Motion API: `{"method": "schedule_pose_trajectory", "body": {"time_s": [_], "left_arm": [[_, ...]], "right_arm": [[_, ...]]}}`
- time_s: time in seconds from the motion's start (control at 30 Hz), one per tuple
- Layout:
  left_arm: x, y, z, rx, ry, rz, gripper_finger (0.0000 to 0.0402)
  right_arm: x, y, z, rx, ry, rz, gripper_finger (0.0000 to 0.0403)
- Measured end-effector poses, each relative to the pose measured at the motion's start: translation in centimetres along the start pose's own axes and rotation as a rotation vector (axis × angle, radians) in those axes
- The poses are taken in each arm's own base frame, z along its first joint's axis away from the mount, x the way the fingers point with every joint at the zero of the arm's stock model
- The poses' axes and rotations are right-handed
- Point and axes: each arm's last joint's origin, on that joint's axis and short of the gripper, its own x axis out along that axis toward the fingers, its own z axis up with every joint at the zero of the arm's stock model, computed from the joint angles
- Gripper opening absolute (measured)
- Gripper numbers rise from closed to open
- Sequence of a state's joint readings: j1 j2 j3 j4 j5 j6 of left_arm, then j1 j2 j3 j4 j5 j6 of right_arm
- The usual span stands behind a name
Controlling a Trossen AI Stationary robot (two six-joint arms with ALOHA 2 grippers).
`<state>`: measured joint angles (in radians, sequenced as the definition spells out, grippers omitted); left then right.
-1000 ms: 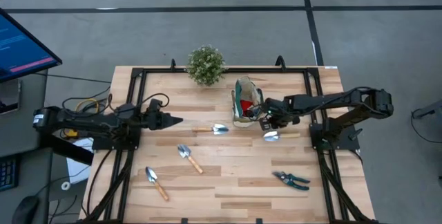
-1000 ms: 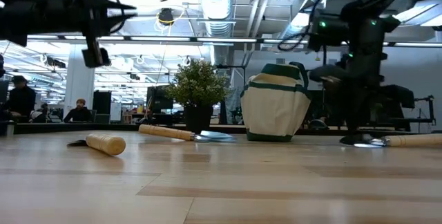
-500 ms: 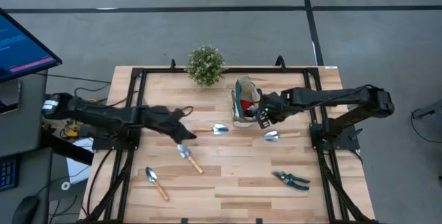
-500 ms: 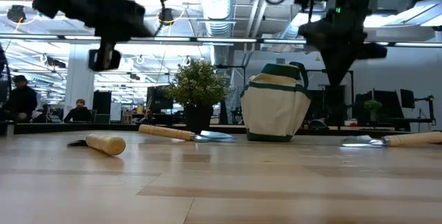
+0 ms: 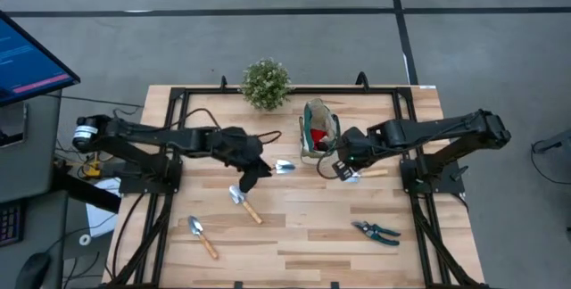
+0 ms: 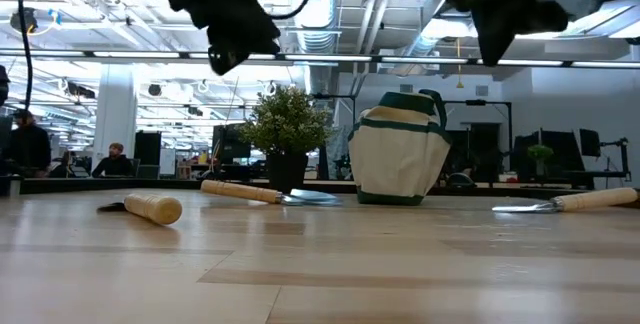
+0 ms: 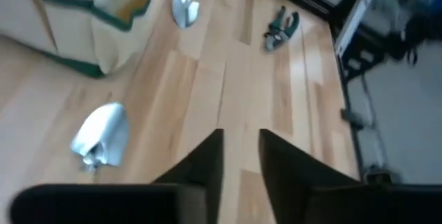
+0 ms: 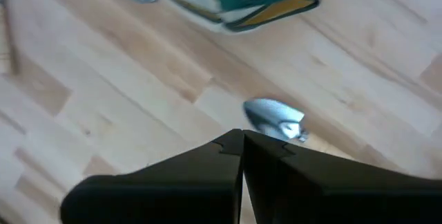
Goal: Pick & Place Garden tools in Gardening bag
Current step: Put the brown trowel into the white gardening bag
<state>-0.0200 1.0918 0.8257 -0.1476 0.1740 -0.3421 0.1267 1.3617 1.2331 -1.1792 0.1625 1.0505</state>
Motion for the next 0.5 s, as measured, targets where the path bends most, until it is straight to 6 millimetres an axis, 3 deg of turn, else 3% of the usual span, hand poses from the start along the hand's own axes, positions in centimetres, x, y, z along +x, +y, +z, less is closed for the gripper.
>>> {"method": "schedule_pose_trajectory", "body": {"time_s": [0.27,0.5], "left_arm": [[0.8,3.7,0.3,0.078,0.062,0.098,0.0228],[3.4,7.6,-0.7,0.074,0.198,0.115,0.0263]], "right_arm": [[-0.6,1.0,-1.5,0.01,0.007,0.031,0.0],[-0.8,1.3,-2.2,0.053,0.016,0.037,0.0]]}}
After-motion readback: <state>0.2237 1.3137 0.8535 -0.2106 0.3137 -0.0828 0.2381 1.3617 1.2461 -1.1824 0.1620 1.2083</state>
